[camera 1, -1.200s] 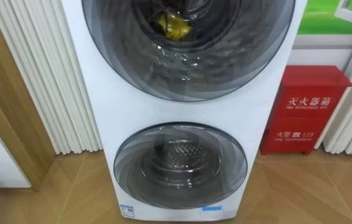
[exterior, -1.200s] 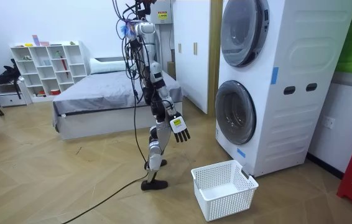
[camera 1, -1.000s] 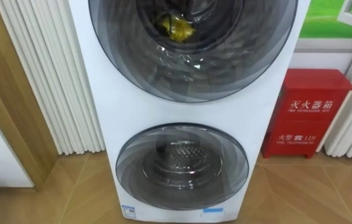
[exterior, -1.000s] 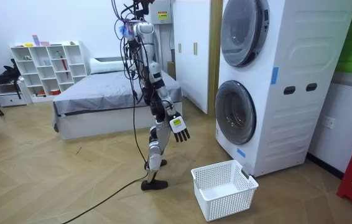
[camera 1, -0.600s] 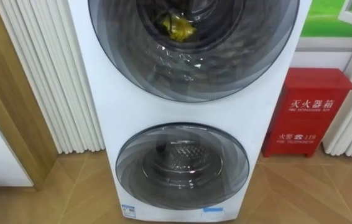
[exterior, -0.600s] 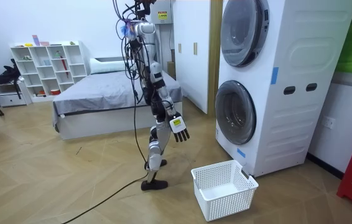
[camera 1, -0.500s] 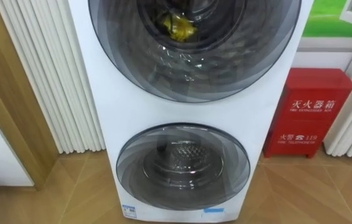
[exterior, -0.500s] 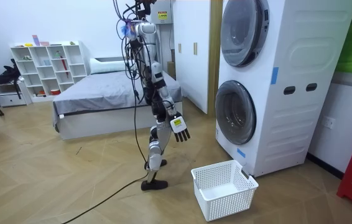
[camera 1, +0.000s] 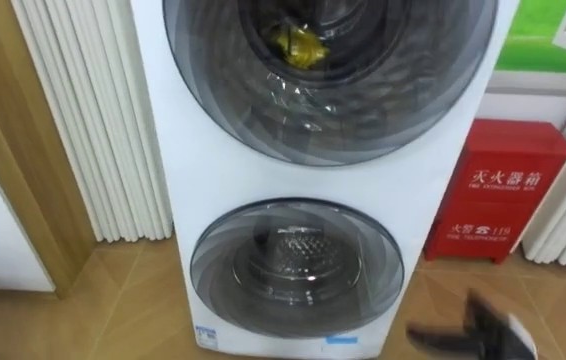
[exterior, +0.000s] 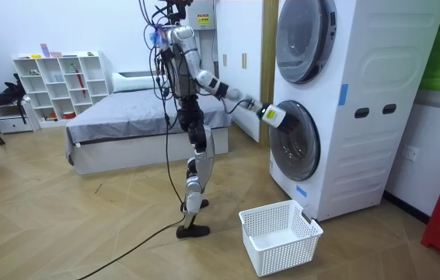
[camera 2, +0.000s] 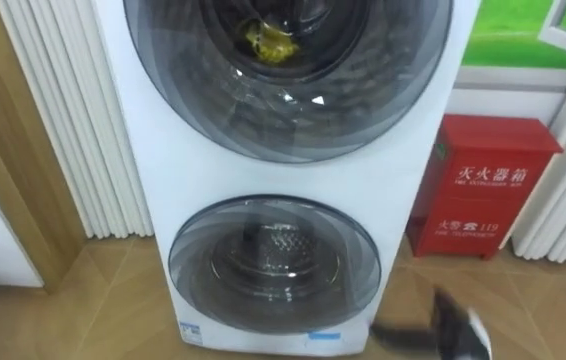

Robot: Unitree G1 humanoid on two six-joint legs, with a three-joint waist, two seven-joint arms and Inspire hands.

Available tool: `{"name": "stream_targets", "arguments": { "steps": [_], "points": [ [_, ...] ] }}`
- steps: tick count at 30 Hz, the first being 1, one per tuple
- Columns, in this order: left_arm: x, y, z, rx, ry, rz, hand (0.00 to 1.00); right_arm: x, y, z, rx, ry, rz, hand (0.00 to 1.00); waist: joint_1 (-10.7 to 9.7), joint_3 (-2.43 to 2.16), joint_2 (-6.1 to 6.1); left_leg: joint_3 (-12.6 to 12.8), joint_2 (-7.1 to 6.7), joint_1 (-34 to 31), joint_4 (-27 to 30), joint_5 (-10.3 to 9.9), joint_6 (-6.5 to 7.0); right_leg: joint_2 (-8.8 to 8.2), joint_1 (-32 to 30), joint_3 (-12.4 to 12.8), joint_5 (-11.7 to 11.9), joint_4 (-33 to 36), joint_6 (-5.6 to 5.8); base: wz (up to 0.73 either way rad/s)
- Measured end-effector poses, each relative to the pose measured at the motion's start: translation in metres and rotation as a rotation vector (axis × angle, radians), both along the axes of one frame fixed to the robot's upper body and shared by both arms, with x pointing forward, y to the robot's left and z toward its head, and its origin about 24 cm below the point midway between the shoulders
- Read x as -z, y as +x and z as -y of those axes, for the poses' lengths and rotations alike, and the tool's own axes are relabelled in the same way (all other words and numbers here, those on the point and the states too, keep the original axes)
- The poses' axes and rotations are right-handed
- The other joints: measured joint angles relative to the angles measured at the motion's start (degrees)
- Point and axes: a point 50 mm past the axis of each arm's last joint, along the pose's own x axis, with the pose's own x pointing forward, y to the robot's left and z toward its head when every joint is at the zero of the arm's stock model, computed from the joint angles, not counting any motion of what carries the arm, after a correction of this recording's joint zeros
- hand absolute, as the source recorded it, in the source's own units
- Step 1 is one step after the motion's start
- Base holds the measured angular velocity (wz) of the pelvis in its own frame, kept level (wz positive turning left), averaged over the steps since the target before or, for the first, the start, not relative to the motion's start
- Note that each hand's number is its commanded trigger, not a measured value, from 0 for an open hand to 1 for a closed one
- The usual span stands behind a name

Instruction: Pick clothes from washing machine

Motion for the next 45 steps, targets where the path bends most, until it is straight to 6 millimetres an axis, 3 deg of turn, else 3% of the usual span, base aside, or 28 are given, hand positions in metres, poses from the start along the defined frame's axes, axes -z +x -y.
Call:
{"name": "stream_targets", "arguments": {
  "steps": [6, 15, 19, 23, 25, 26, 27, 28, 29, 30, 31, 32, 33, 36, 45],
  "points": [
    [-0.001, 0.010, -0.001, 0.011, 0.000, 0.011, 0.00, -0.052, 0.045, -0.001, 0.023, 0.011, 0.171, 0.00, 0.57, 0.10, 0.70, -0.15, -0.14, -0.48, -0.50, 0.02, 0.04, -0.14, -0.85, -0.67, 0.24, -0.12, 0.36, 0.03],
    [-0.001, 0.003, -0.003, 0.026, 0.003, -0.035, 0.00, -0.111, 0.069, 0.014, 0.032, -0.111, 0.335, 0.00, 2.38, -0.08, 0.64, -0.95, -0.16, 0.65, -2.56, 0.16, 0.11, 0.00, -0.67, -1.26, 0.25, -0.12, 0.36, 0.04],
    [-0.003, 0.012, -0.003, 0.044, -0.007, -0.008, 0.00, -0.130, 0.078, 0.011, 0.036, -0.136, 0.385, 0.00, 3.23, -0.19, 0.17, -0.91, -0.09, 1.01, -3.15, 0.17, 0.12, 0.03, -0.82, -1.18, 0.24, -0.02, 0.36, -0.03],
    [-0.005, 0.016, -0.006, 0.062, 0.007, 0.004, 0.00, -0.136, 0.080, 0.005, 0.010, -0.180, 0.380, 0.00, 3.30, -0.25, -0.43, -1.17, 0.03, 1.69, -3.90, 0.18, 0.13, 0.03, -0.89, -1.40, 0.24, 0.68, 0.36, -0.16],
    [-0.006, 0.018, -0.007, 0.075, 0.013, 0.004, 0.00, -0.138, 0.080, 0.005, 0.005, -0.192, 0.376, 0.00, 3.35, -0.27, -0.40, -2.75, 0.49, 2.21, -4.37, 0.46, 0.30, 0.10, -3.02, -1.71, 0.05, 4.09, 0.61, -0.23],
    [-0.007, 0.018, -0.009, 0.076, 0.019, 0.005, 0.00, -0.142, 0.081, 0.003, -0.003, -0.204, 0.390, 0.00, 3.42, -0.24, -0.28, -6.39, 1.54, 2.89, -4.94, 0.87, 0.28, 0.21, -5.53, -2.11, -0.60, 8.33, 0.59, -0.55],
    [-0.009, 0.018, -0.015, 0.071, 0.032, 0.009, 0.00, -0.155, 0.082, -0.001, -0.022, -0.233, 0.442, 0.00, 3.83, -0.39, -0.77, -10.29, 2.16, 2.94, -5.11, 0.88, 0.20, 1.38, -7.54, 0.48, -1.70, 5.36, -0.65, -0.67],
    [-0.010, 0.016, -0.018, 0.061, 0.041, 0.008, 0.00, -0.164, 0.083, -0.005, -0.027, -0.235, 0.475, 0.00, 4.15, -0.45, -1.27, -10.89, 2.17, 2.44, -5.00, 0.79, 0.04, 1.84, -8.50, 1.43, -0.07, 1.59, -1.53, -0.51],
    [-0.010, 0.011, -0.021, 0.055, 0.049, -0.010, 0.00, -0.183, 0.083, -0.008, -0.035, -0.261, 0.549, 0.00, 3.29, -0.54, -0.90, -11.04, 3.16, 1.44, -4.89, 0.34, -1.44, 2.73, -8.37, -0.14, 4.41, 0.90, -2.23, -0.04],
    [-0.010, 0.008, -0.021, 0.067, 0.055, -0.023, 0.00, -0.197, 0.080, -0.008, -0.033, -0.296, 0.602, 0.00, 2.54, -0.44, -1.12, -7.92, 3.17, 1.07, -4.78, 0.12, -2.54, 2.67, -7.78, -0.87, 4.76, 0.91, -2.46, 0.21],
    [-0.010, 0.010, -0.021, 0.074, 0.055, -0.025, 0.00, -0.203, 0.079, -0.007, -0.027, -0.313, 0.623, 0.00, 2.52, -0.44, -1.18, -6.09, 3.10, 0.75, -5.08, 0.26, -2.52, 2.58, -7.28, -0.41, 4.75, 0.80, -2.44, 0.46],
    [-0.010, 0.015, -0.020, 0.091, 0.057, -0.017, 0.00, -0.212, 0.078, -0.004, -0.016, -0.334, 0.659, 0.00, 2.36, -0.25, -1.60, -3.28, 2.91, -0.89, -5.75, 1.94, -0.79, 2.23, -6.59, 0.45, 4.56, 0.86, -2.13, 0.43],
    [-0.012, 0.018, -0.022, 0.102, 0.065, -0.013, 0.00, -0.214, 0.077, -0.001, 0.029, -0.325, 0.659, 0.00, 2.49, -0.40, -2.27, -1.47, 2.76, -1.09, -5.37, 3.28, -0.67, 1.97, -6.25, 0.22, 4.43, 1.06, -1.90, 0.37],
    [-0.011, 0.016, -0.020, 0.108, 0.070, -0.035, 0.00, -0.219, 0.076, -0.001, 0.031, -0.322, 0.674, 0.00, 2.94, -0.26, -2.58, -1.26, 1.92, -0.51, -5.29, 3.27, -0.58, 2.02, -6.19, -0.14, 4.37, 0.72, -1.79, -0.08],
    [-0.011, 0.014, -0.021, 0.099, 0.077, -0.045, 0.00, -0.248, 0.067, -0.025, -0.030, -0.387, 0.793, 0.00, 2.73, 0.21, -1.43, -0.48, 1.92, -0.58, -4.98, 3.18, -0.64, 2.04, -6.23, -1.32, 3.99, 0.77, -1.20, -0.03]
  ]
}}
